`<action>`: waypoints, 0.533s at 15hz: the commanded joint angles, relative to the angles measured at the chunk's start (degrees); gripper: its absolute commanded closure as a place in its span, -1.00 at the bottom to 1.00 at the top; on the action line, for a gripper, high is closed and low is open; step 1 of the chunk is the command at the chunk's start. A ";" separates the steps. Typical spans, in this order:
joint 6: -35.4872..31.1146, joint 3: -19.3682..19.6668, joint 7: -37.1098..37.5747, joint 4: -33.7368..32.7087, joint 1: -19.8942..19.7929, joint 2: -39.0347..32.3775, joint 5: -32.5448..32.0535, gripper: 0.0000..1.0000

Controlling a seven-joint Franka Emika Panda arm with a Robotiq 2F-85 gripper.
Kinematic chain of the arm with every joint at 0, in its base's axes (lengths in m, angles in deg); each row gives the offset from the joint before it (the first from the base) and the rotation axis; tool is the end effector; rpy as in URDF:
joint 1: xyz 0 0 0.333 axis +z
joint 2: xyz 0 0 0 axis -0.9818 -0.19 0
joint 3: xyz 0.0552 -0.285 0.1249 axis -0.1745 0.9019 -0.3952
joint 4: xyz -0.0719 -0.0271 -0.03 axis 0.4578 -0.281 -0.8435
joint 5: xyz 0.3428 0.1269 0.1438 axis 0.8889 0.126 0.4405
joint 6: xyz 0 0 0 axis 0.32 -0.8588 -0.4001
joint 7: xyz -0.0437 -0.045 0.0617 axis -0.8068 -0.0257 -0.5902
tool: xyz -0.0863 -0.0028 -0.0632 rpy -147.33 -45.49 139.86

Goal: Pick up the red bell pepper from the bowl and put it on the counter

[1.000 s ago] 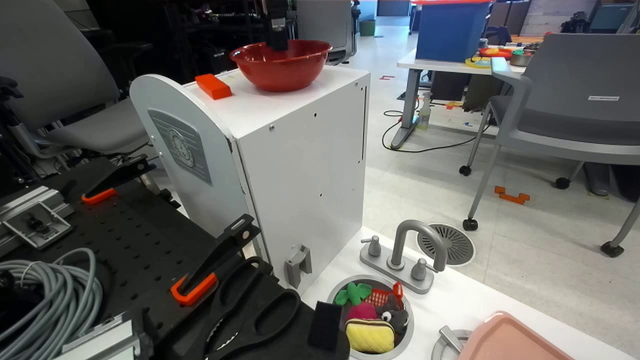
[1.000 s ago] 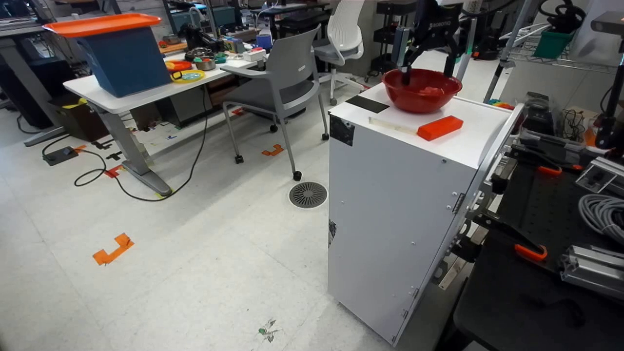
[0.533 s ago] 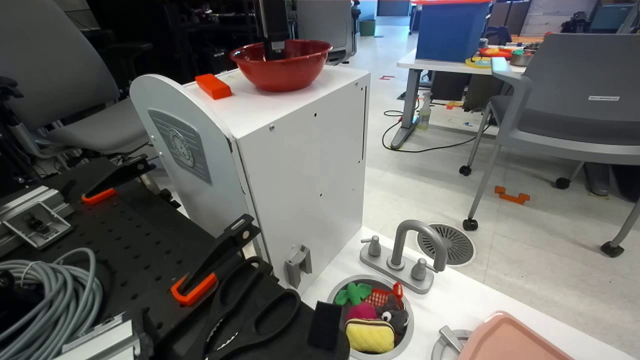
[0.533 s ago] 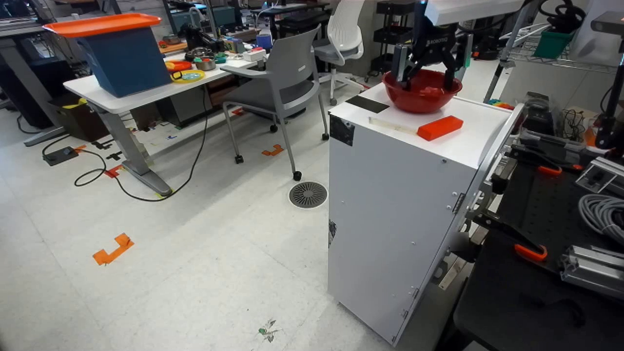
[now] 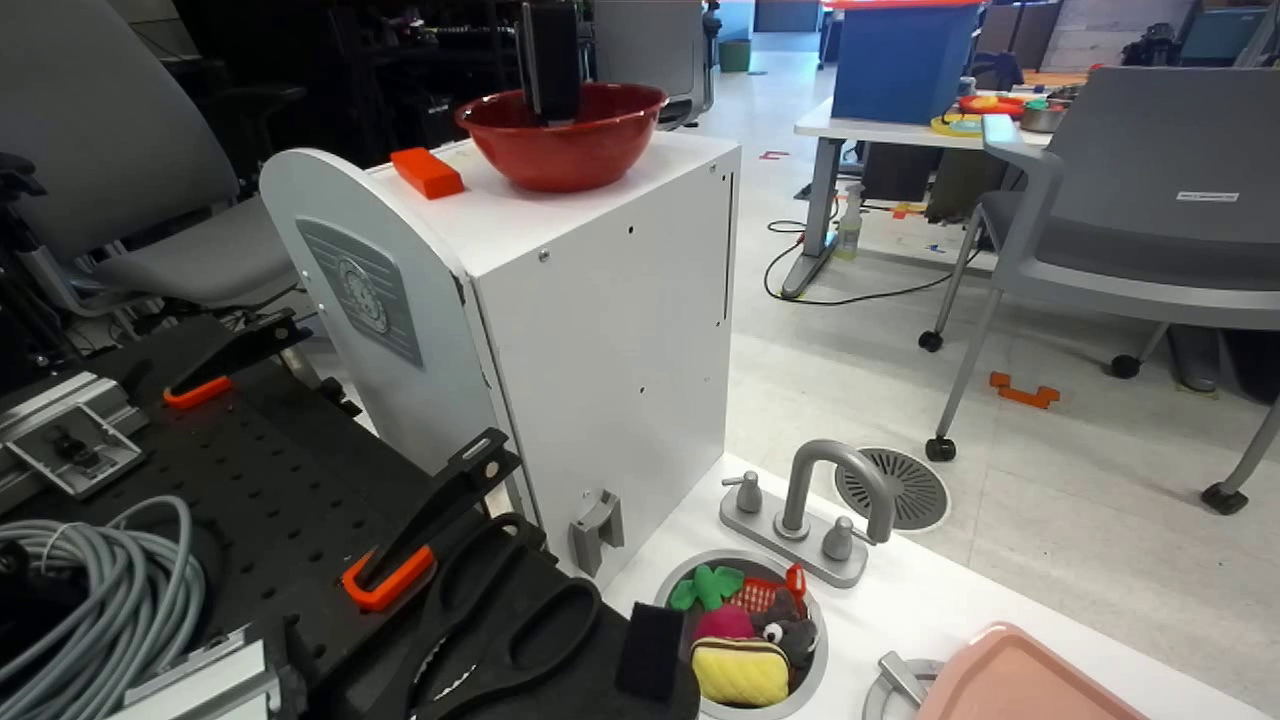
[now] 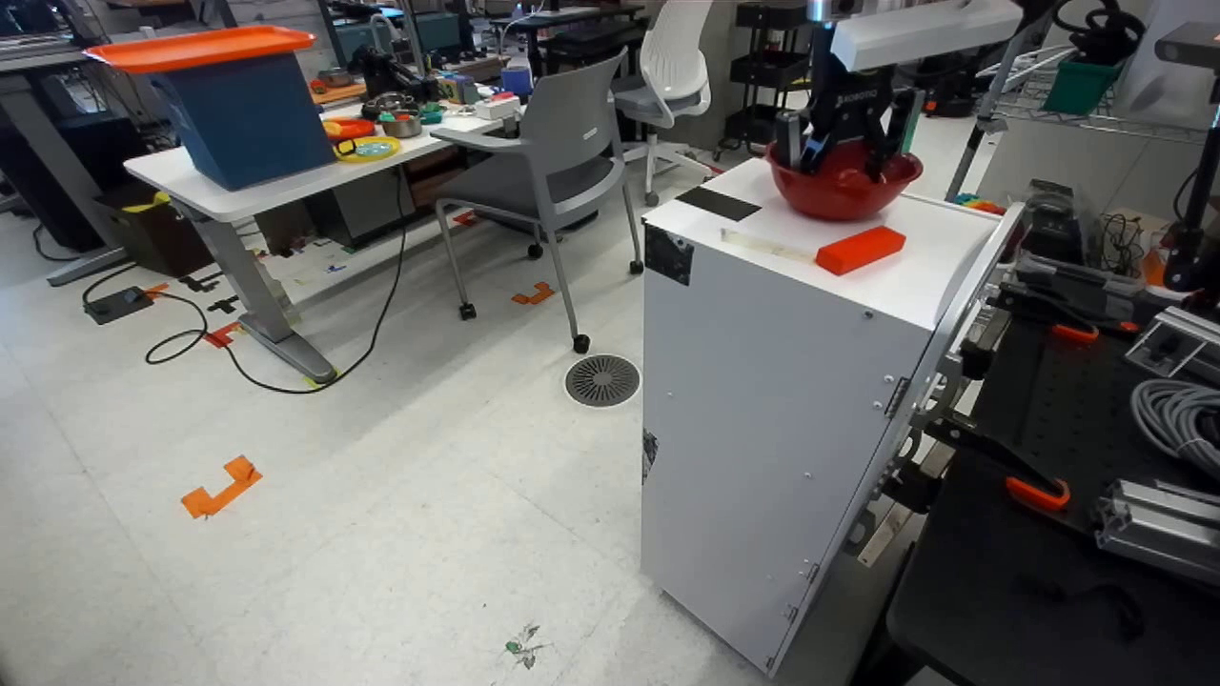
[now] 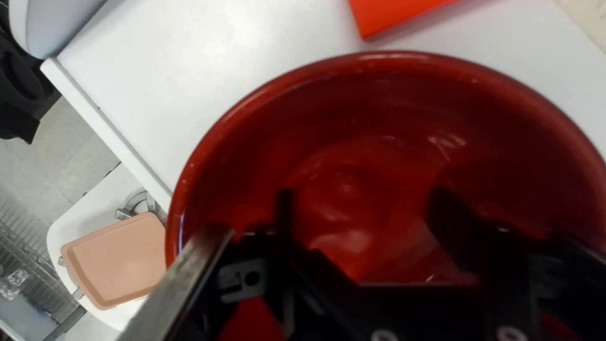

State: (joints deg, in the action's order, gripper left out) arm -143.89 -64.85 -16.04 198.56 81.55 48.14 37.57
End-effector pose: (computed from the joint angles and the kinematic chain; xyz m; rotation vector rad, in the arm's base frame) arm 0.5649 0.0049 0.2506 2.8652 -0.9474 -0.1289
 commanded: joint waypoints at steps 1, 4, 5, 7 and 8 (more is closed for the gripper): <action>0.30 0.97 -0.13 -0.65 0.91 -0.16 0.95 0.15; 0.19 1.00 -0.03 -0.72 1.01 0.32 0.70 0.59; 0.23 1.02 -0.02 -0.69 1.02 0.41 0.65 0.65; 0.23 1.03 0.02 -0.63 1.04 0.62 0.62 0.65; 0.18 1.02 0.06 -0.56 1.06 0.78 0.61 0.65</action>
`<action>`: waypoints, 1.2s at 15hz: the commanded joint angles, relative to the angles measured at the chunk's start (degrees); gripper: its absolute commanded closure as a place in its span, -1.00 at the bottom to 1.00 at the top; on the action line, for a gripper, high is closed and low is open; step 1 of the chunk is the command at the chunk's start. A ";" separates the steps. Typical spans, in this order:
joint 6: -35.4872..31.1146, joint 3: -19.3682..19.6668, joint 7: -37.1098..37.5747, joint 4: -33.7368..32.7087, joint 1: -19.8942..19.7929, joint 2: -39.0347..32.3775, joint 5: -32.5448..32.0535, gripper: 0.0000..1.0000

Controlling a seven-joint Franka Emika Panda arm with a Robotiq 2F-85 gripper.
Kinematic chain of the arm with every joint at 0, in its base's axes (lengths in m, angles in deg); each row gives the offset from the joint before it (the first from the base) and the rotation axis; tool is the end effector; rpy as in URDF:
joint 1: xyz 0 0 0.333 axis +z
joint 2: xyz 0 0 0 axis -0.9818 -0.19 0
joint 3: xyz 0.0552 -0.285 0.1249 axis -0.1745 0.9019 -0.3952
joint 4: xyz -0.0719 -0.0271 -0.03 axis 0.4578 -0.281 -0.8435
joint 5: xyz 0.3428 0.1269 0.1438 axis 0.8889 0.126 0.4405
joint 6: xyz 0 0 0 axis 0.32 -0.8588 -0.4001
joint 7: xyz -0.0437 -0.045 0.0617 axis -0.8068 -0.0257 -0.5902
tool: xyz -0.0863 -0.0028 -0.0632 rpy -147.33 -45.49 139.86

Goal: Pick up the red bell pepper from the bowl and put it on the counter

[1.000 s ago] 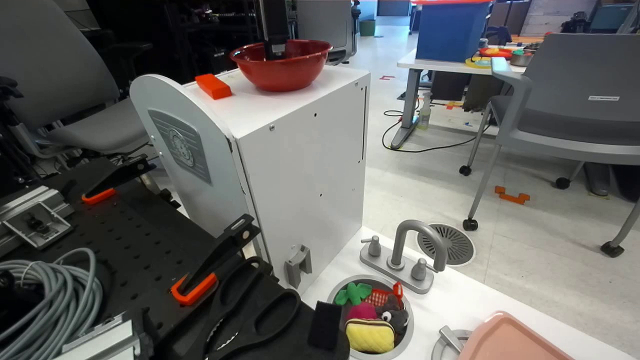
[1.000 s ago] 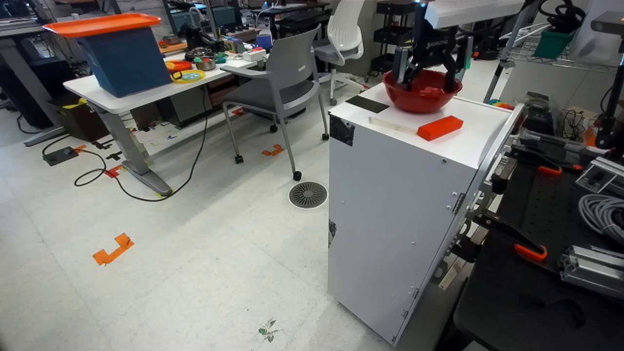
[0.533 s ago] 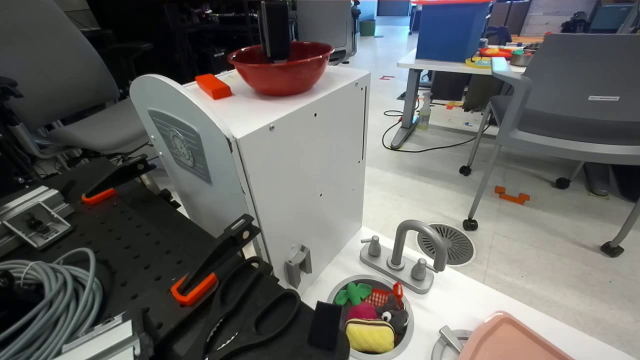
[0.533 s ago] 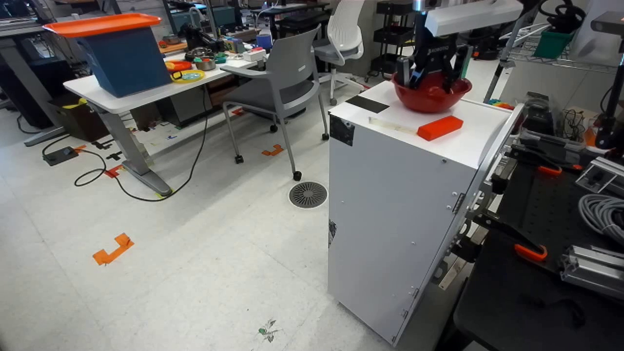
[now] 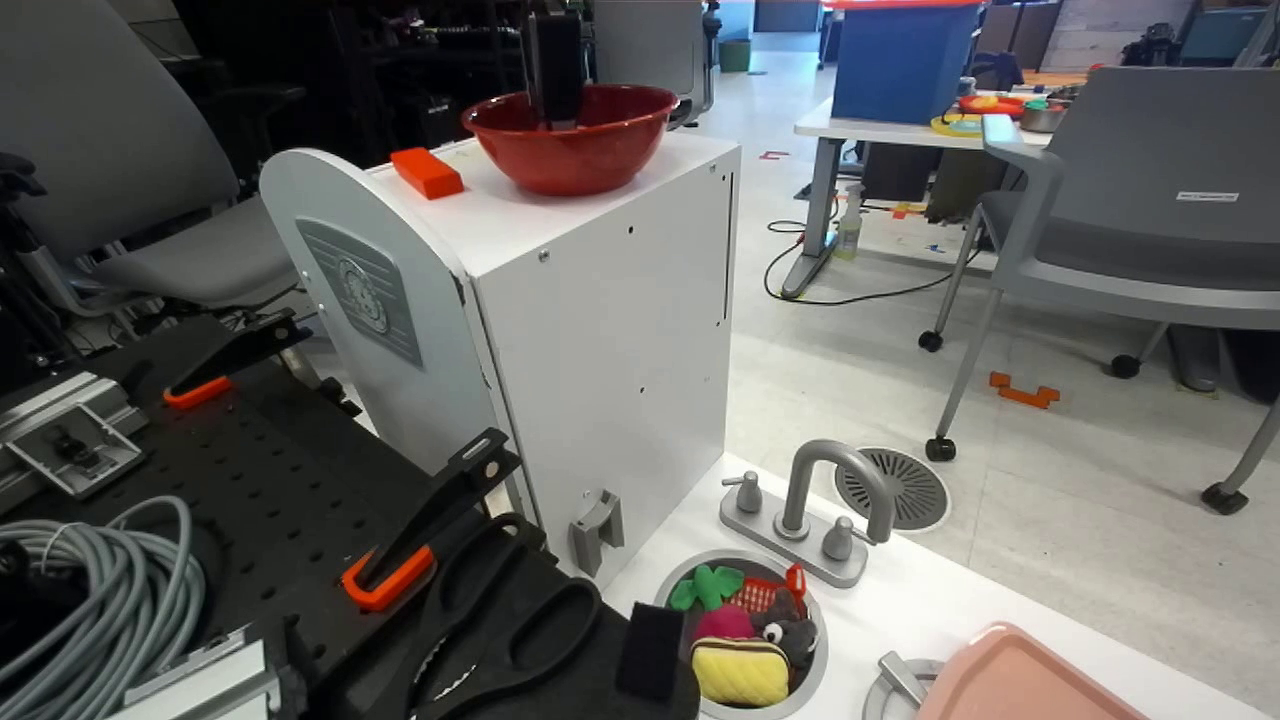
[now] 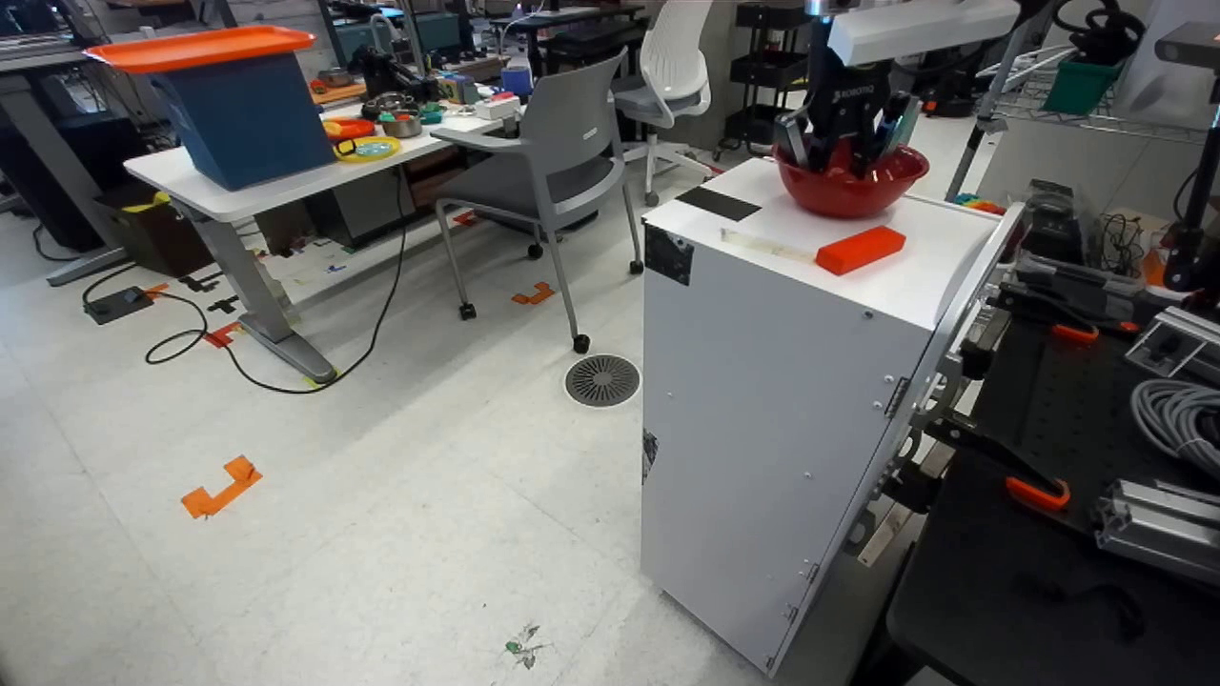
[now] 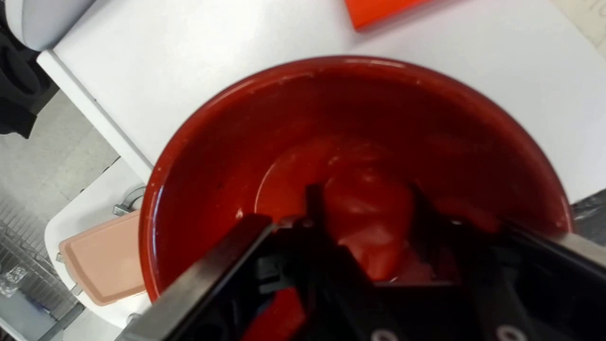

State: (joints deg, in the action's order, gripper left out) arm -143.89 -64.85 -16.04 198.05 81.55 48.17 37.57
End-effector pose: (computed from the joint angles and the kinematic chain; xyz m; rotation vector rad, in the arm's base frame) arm 0.5681 0.0050 0.2543 2.8685 -0.9490 -0.1155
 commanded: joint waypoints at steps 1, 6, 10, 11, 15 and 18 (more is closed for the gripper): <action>0.15 1.01 0.05 0.00 1.07 0.87 0.61 0.65; 1.34 0.75 0.17 0.73 1.66 3.36 0.05 0.65; 2.77 0.18 -0.57 2.12 2.78 7.54 -1.35 0.65; 2.90 0.06 -0.51 2.55 3.03 8.68 -1.70 0.65; 2.97 -0.62 -0.68 4.34 3.19 12.58 -2.89 0.65; 3.40 -1.04 -1.45 5.23 2.62 13.81 -2.44 0.65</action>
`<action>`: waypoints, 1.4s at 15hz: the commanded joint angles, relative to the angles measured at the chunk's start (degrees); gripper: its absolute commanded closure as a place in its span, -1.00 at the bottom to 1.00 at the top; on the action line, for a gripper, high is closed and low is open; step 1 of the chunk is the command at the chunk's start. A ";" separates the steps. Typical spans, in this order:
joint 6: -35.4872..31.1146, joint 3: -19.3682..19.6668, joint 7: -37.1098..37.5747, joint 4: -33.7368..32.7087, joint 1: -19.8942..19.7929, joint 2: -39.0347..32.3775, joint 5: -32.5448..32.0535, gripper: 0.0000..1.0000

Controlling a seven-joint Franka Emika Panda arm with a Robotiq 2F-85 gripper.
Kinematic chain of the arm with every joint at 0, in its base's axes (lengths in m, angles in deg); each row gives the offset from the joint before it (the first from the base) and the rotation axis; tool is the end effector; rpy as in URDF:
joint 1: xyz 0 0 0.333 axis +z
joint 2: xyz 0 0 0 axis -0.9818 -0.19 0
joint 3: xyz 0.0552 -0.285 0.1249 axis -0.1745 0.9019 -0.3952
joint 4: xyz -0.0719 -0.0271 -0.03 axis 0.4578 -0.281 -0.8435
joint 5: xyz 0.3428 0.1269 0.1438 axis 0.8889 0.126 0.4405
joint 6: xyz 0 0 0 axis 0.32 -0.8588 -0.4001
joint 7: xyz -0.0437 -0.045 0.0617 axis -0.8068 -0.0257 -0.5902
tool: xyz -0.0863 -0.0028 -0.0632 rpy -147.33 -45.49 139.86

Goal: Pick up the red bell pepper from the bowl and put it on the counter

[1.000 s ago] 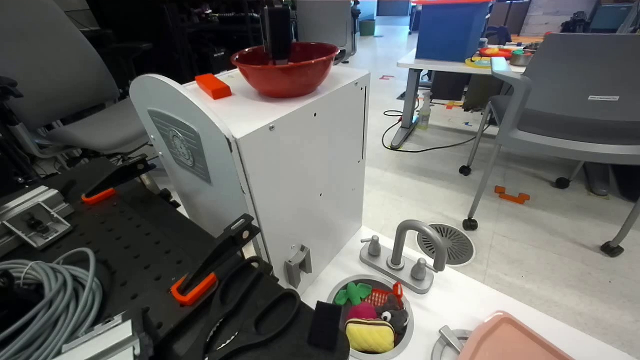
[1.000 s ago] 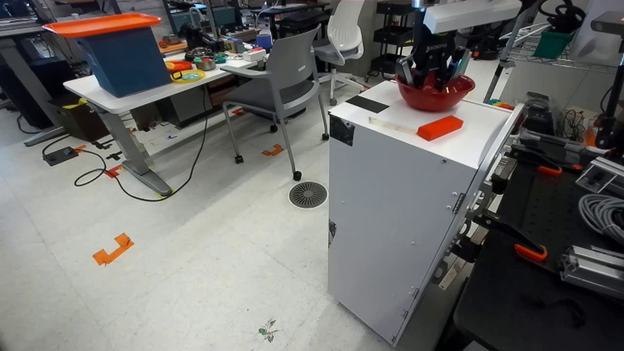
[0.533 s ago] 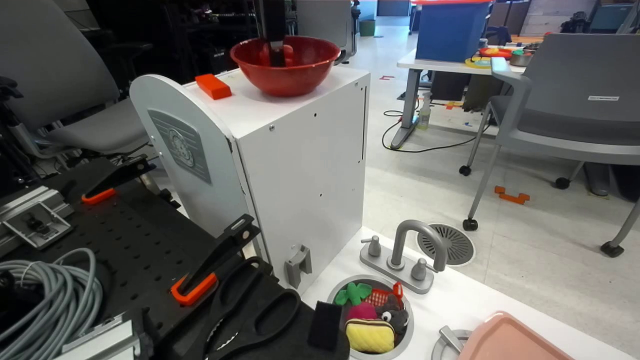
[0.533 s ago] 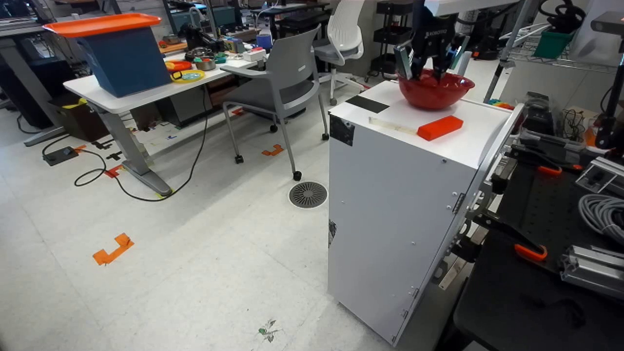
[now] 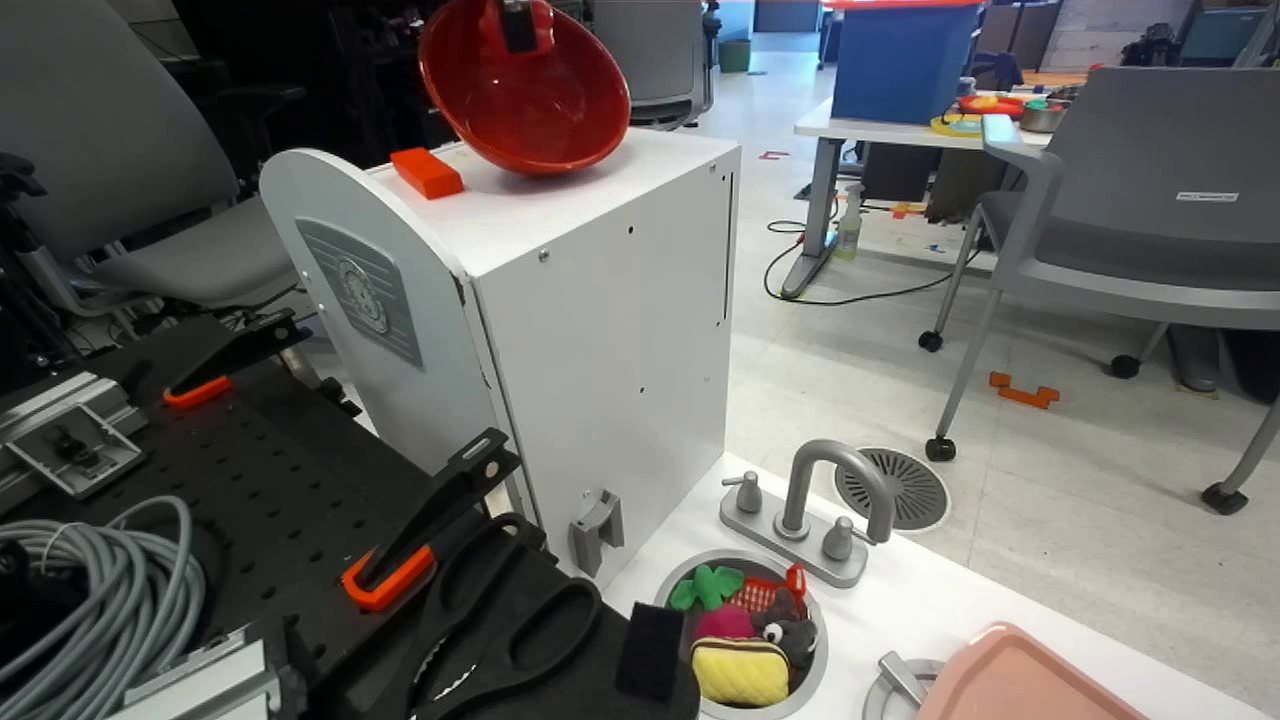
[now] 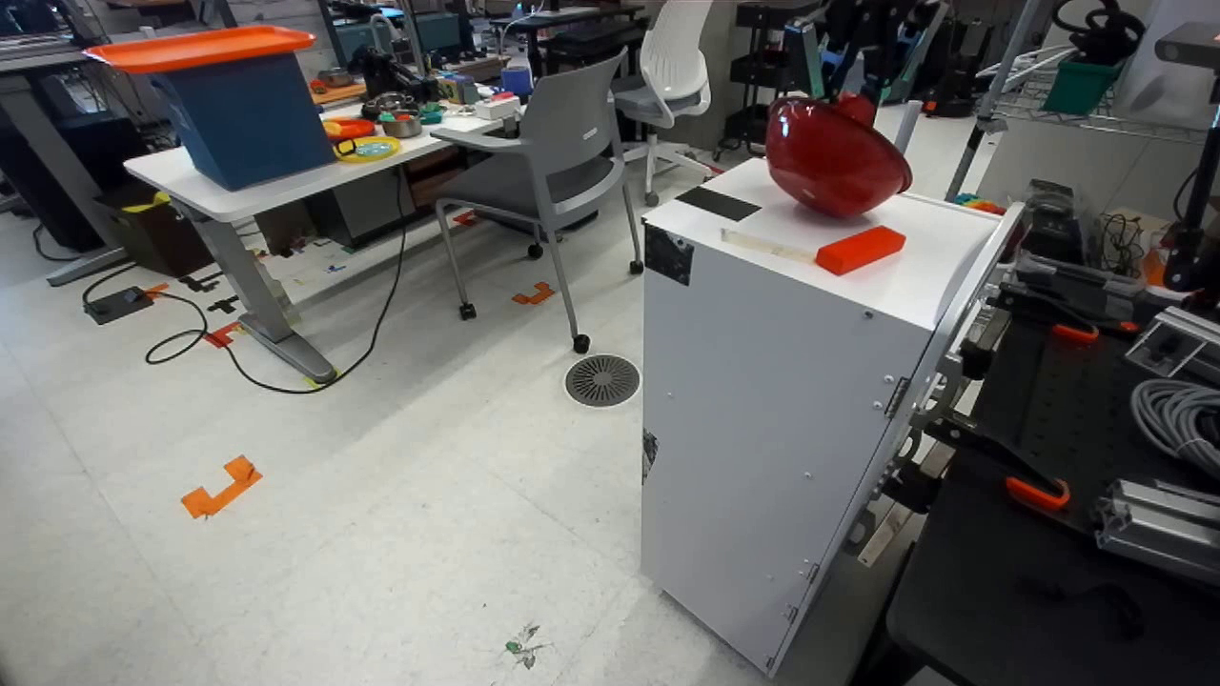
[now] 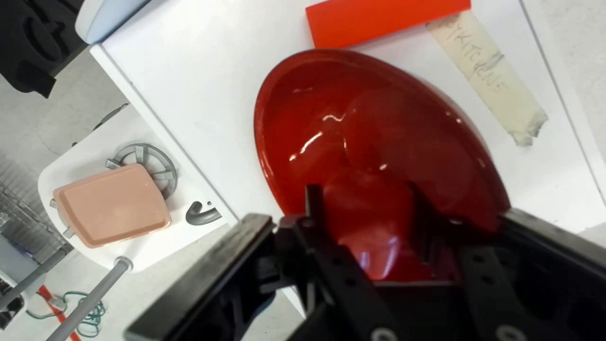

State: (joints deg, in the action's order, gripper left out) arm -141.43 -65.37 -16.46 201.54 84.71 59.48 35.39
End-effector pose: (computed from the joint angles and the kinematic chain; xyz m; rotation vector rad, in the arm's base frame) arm 0.5494 0.0385 0.3365 2.9177 -0.8239 0.0365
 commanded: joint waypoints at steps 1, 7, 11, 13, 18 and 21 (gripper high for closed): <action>0.93 -0.54 -1.17 2.06 -0.63 2.75 -0.28 0.65; 0.69 -0.53 -1.66 3.17 -1.03 3.47 -0.17 0.65; 0.52 -0.52 -2.35 3.49 -1.22 3.47 0.07 0.65; 0.46 -0.50 -2.45 3.60 -1.28 3.58 -0.03 0.65; 0.82 -0.60 -1.83 4.01 -1.08 4.55 -0.69 0.65; 0.87 -0.69 -1.36 4.57 -1.10 5.93 -1.67 0.65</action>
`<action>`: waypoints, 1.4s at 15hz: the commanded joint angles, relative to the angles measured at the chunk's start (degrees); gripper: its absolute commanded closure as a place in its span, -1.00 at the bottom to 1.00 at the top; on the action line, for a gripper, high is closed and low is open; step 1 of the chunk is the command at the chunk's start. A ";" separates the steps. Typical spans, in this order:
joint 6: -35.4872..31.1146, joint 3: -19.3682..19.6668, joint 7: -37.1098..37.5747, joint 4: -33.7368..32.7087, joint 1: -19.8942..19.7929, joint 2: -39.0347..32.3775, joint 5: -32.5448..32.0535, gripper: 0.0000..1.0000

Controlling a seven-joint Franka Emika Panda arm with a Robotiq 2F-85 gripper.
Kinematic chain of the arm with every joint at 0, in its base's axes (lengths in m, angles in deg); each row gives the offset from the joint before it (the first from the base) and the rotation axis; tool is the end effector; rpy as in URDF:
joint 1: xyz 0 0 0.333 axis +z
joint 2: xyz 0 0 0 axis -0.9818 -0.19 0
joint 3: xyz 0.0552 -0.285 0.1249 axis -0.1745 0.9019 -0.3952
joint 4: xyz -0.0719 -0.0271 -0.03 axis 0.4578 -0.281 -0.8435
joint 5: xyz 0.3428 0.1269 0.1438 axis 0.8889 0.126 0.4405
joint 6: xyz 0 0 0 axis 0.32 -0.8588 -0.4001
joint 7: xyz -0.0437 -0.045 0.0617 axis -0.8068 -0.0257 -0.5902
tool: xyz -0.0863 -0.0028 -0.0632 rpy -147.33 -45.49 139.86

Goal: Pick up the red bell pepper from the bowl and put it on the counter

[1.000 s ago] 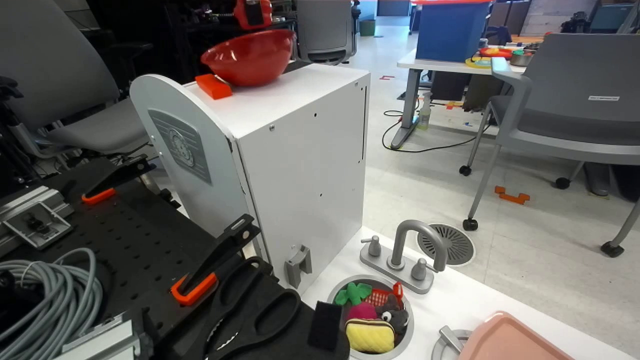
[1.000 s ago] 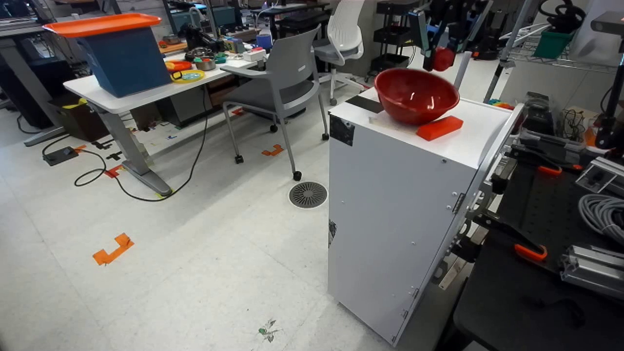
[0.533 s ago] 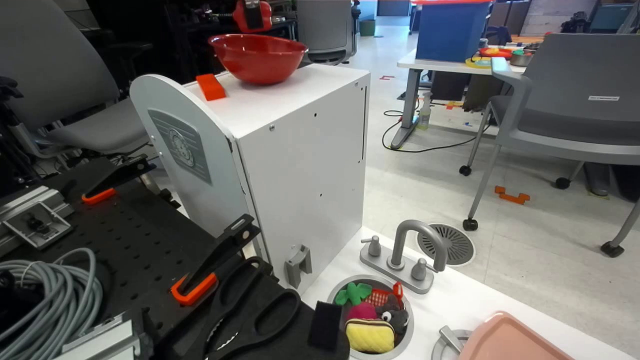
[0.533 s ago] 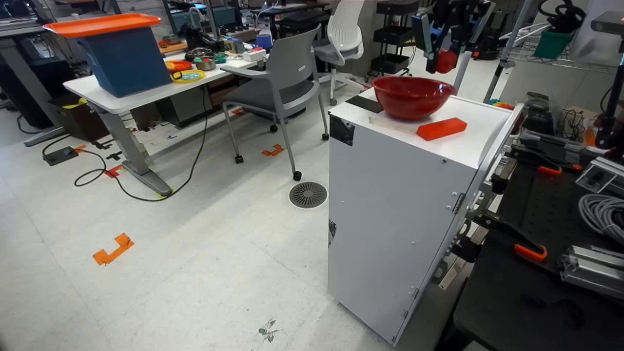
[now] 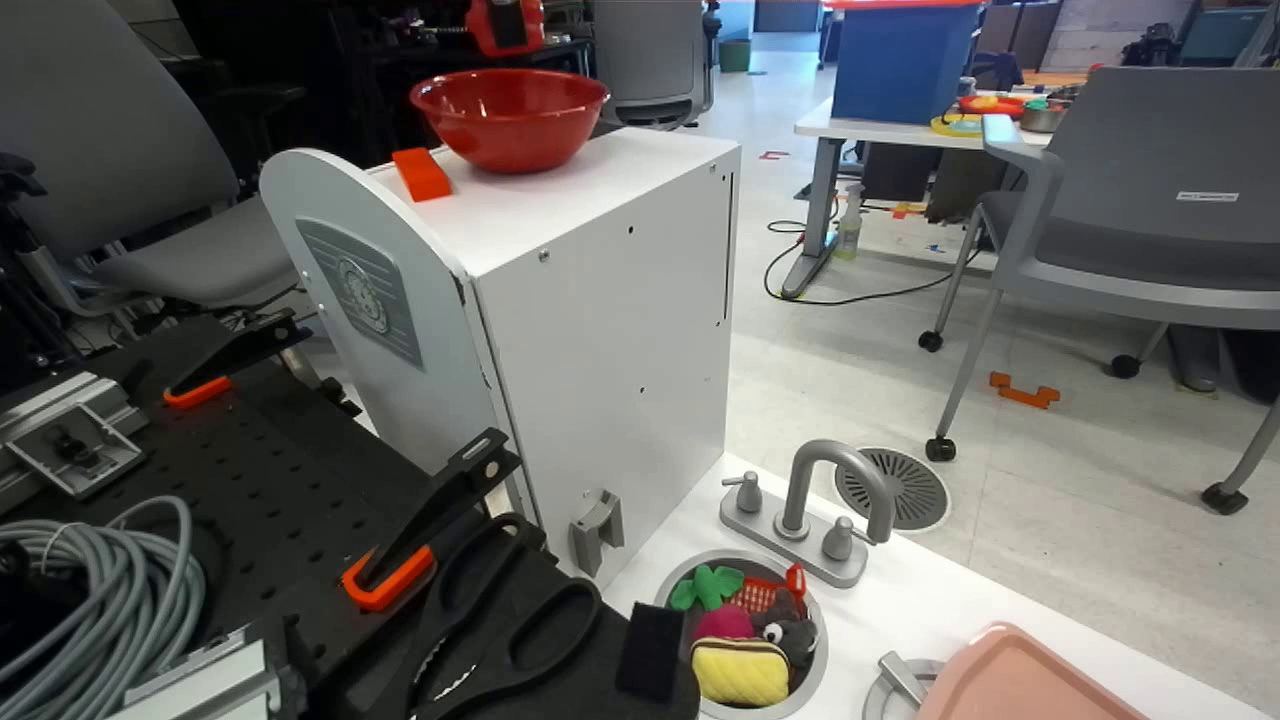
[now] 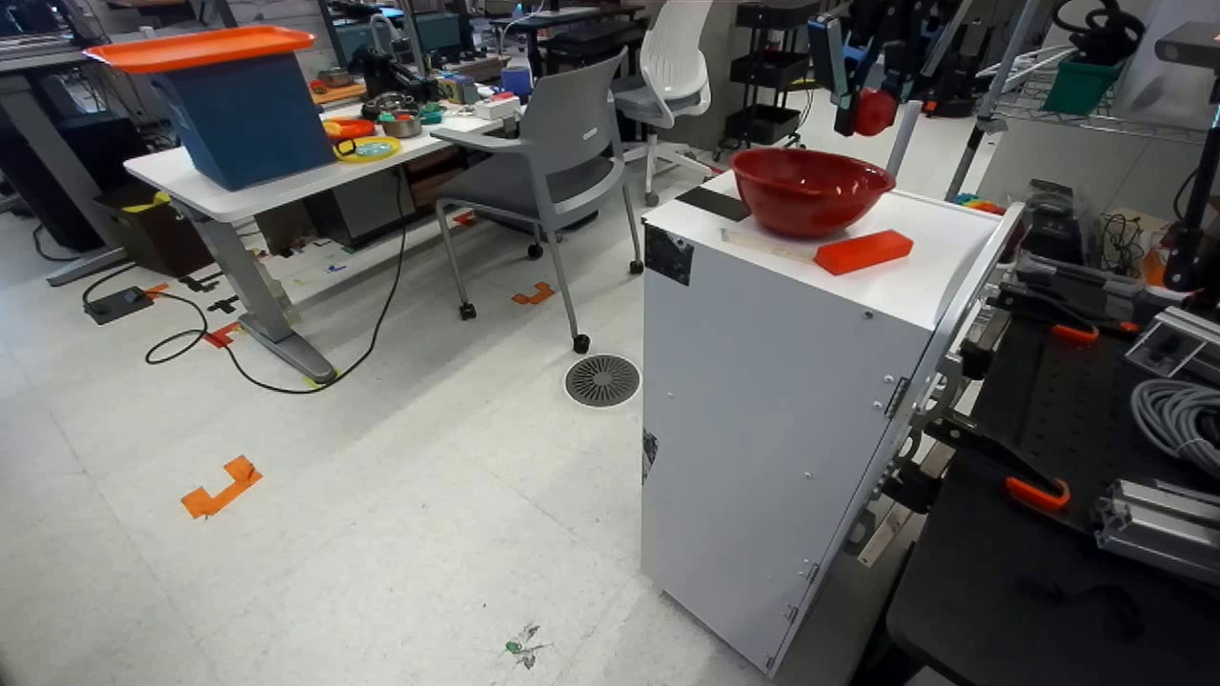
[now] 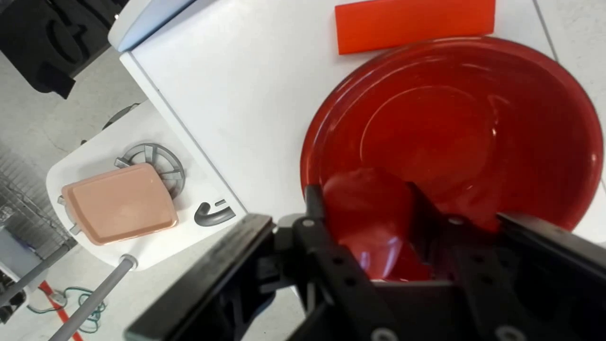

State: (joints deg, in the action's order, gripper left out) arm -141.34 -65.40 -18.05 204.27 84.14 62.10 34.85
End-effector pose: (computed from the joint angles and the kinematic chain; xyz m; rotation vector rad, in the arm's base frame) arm 0.5351 0.0321 0.3408 2.9205 -0.7863 0.0319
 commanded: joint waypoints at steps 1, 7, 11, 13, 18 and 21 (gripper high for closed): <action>0.82 -0.74 0.28 2.07 -0.59 3.77 -1.29 0.65; 0.80 -1.56 1.16 4.83 -0.89 8.59 -2.46 0.65; 0.49 -2.38 2.48 7.46 -1.60 13.57 -3.41 0.65; 0.73 -3.08 3.54 8.83 -2.30 16.33 -4.01 0.65; 0.90 -4.58 5.06 11.97 -4.78 22.14 -3.88 0.65; 1.03 -5.38 5.27 13.11 -6.20 23.84 -3.67 0.65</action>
State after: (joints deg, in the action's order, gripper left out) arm -141.23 -69.08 -14.16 215.68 79.94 83.09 31.41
